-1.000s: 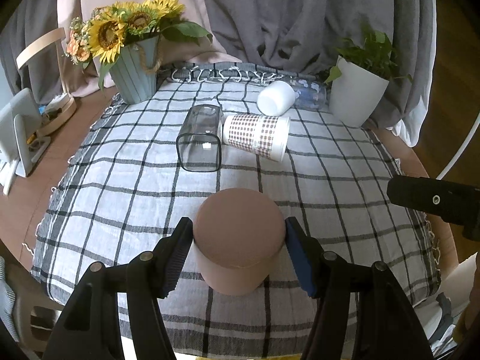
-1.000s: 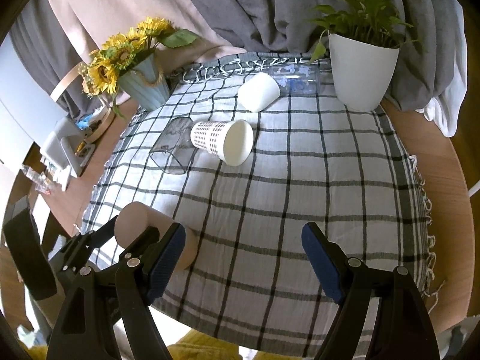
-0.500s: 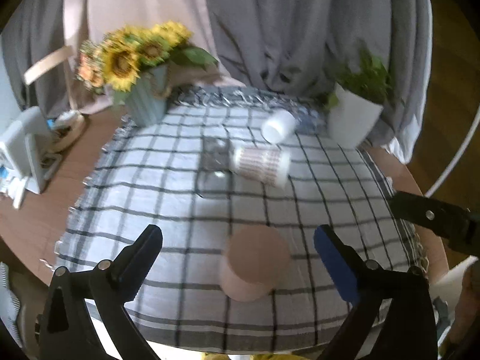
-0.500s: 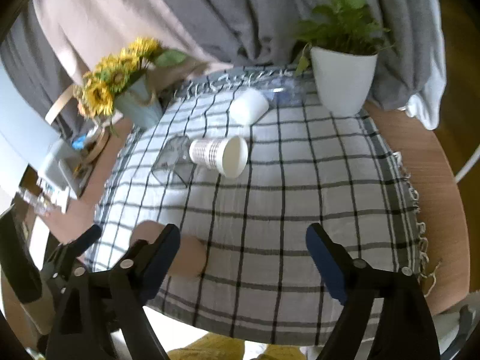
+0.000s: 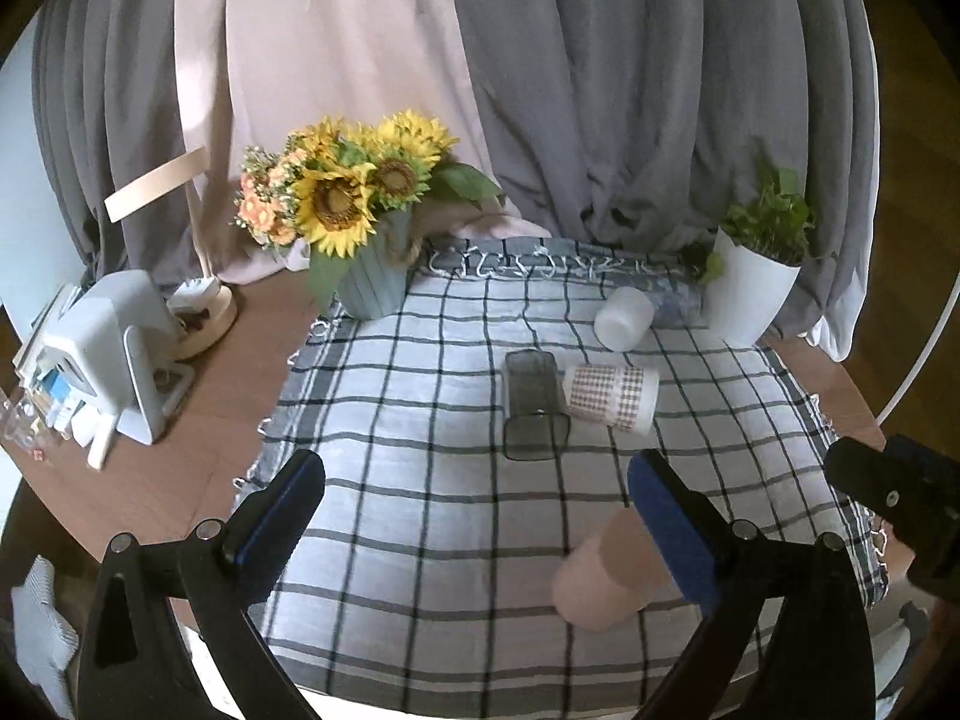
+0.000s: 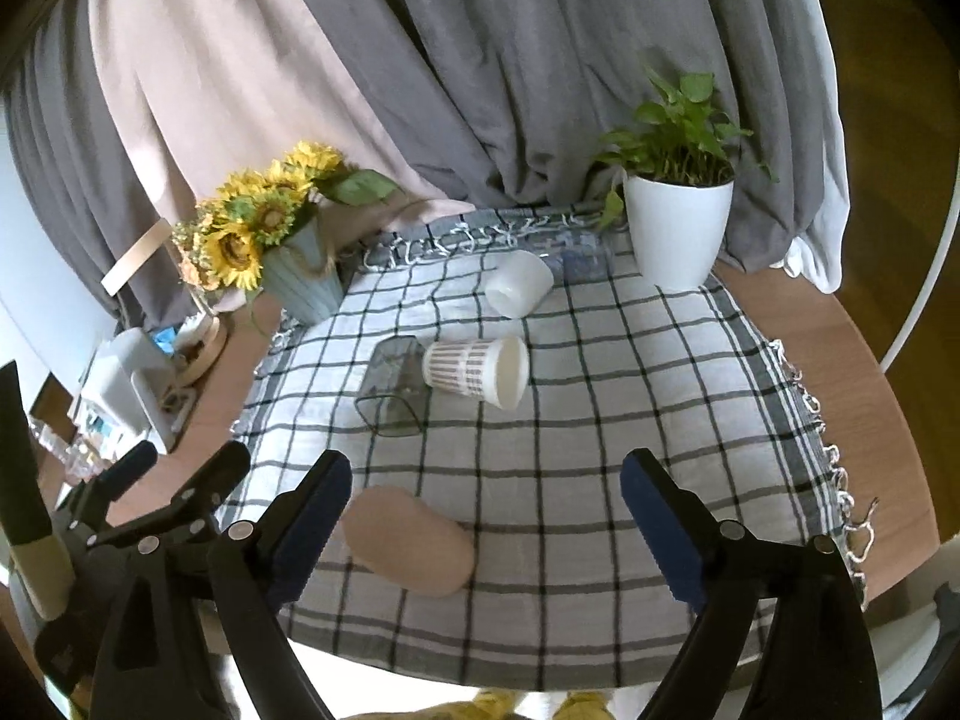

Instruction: Flip cup upside down

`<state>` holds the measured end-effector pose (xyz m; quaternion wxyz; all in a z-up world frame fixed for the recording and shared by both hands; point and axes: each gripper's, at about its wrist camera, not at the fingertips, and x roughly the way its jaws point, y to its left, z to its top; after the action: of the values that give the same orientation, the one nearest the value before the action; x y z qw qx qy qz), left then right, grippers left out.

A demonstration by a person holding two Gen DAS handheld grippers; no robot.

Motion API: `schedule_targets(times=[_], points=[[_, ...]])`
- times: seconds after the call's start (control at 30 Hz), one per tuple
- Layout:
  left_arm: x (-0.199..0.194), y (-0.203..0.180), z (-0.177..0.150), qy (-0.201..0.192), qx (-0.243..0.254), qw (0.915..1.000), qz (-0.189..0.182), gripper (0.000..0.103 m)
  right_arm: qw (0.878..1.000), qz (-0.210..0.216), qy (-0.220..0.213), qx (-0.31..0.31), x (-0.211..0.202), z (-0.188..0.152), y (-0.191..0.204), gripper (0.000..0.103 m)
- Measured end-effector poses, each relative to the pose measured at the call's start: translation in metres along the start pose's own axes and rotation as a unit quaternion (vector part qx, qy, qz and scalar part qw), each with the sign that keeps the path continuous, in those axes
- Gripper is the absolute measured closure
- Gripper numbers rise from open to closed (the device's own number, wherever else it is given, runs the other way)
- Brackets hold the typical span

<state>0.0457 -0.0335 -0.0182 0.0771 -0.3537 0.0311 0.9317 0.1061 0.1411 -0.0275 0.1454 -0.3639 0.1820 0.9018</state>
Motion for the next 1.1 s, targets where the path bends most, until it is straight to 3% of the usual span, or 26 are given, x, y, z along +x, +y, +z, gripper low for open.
schedule_targets(times=[0.53, 1.1], points=[[-0.008, 0.037, 0.003, -0.017, 0.024, 0.9994, -0.020, 0.000, 0.999, -0.029, -0.022, 0.002, -0.007, -0.020, 0.057, 0.007], [-0.005, 0.038, 0.004, -0.014, 0.027, 0.9991, -0.030, 0.000, 0.999, -0.040, -0.023, 0.008, -0.010, -0.021, 0.062, 0.007]])
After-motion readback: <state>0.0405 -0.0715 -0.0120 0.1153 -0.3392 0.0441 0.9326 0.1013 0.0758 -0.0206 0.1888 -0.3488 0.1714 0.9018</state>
